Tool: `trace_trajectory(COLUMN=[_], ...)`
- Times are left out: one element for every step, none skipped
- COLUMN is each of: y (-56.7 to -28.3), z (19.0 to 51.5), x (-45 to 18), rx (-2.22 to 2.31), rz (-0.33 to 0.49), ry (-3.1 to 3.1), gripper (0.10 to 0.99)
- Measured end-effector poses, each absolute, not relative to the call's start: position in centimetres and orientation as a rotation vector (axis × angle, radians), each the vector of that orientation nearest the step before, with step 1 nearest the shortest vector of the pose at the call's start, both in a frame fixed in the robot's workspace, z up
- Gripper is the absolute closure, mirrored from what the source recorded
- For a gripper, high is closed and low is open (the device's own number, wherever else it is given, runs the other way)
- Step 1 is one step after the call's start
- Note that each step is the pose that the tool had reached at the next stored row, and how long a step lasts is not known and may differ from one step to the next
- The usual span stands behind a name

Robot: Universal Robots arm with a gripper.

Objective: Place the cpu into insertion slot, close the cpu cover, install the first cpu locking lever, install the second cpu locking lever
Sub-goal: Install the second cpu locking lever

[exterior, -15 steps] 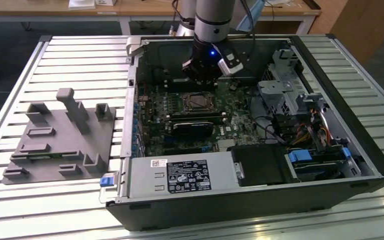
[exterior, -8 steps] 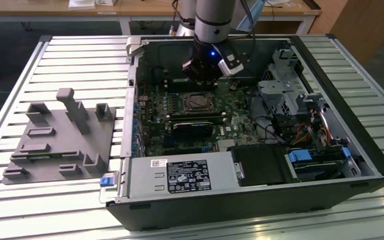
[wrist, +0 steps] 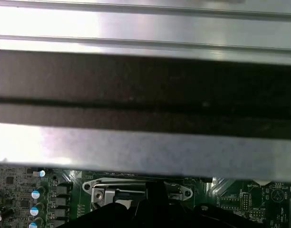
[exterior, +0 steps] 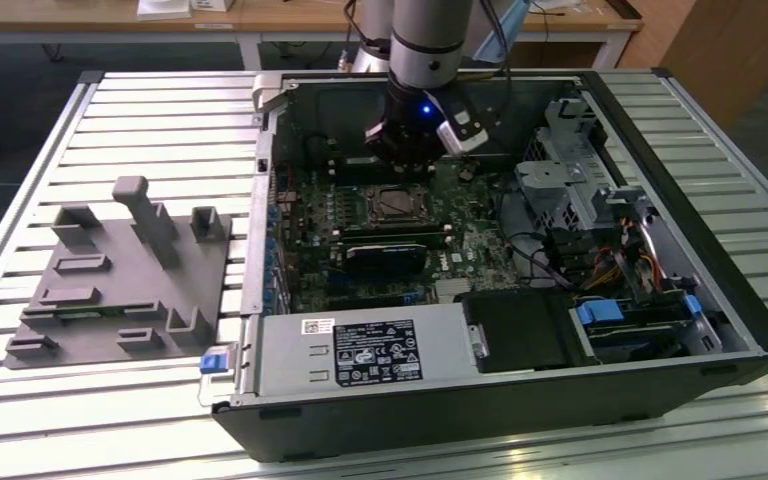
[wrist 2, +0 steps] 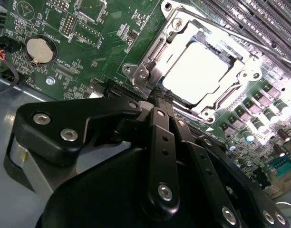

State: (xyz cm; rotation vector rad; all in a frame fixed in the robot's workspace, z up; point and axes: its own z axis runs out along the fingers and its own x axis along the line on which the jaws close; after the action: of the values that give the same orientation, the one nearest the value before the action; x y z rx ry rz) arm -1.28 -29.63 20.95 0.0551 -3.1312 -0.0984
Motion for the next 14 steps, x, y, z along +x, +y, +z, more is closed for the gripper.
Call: trace_trajectory(y=[-29.69, -29.76, -29.82, -29.89, -29.98, -30.02, -30.06, -30.1, -30.11, -30.13, -30.13, -30.13, -30.13, -30.13], z=[20.94, 20.94, 20.94, 20.94, 20.94, 20.94, 20.95, 20.94, 20.94, 20.98, 21.07, 21.22, 21.4, 21.63], x=[-1.28, -1.28, -1.28, -1.28, -1.28, -1.28, -1.28, -1.28, -1.28, -1.28, -1.28, -1.28, -1.28, -1.28], rx=[0.055, 0.055, 0.055, 0.055, 0.055, 0.055, 0.055, 0.055, 0.055, 0.055, 0.055, 0.055, 0.055, 0.055], rz=[-0.098, -0.098, -0.098, -0.098, -0.099, -0.098, -0.098, -0.098, -0.099, -0.098, -0.098, -0.098, -0.098, -0.098], ry=[-3.131, -3.131, -3.131, -3.131, -3.131, -3.131, -3.131, -3.131, -3.131, -3.131, -3.131, -3.131, -3.131, -3.131], gripper=[0.98, 0.98, 0.98, 0.98, 0.98, 0.98, 0.98, 0.98, 0.98, 0.98, 0.98, 0.98, 0.98, 0.98])
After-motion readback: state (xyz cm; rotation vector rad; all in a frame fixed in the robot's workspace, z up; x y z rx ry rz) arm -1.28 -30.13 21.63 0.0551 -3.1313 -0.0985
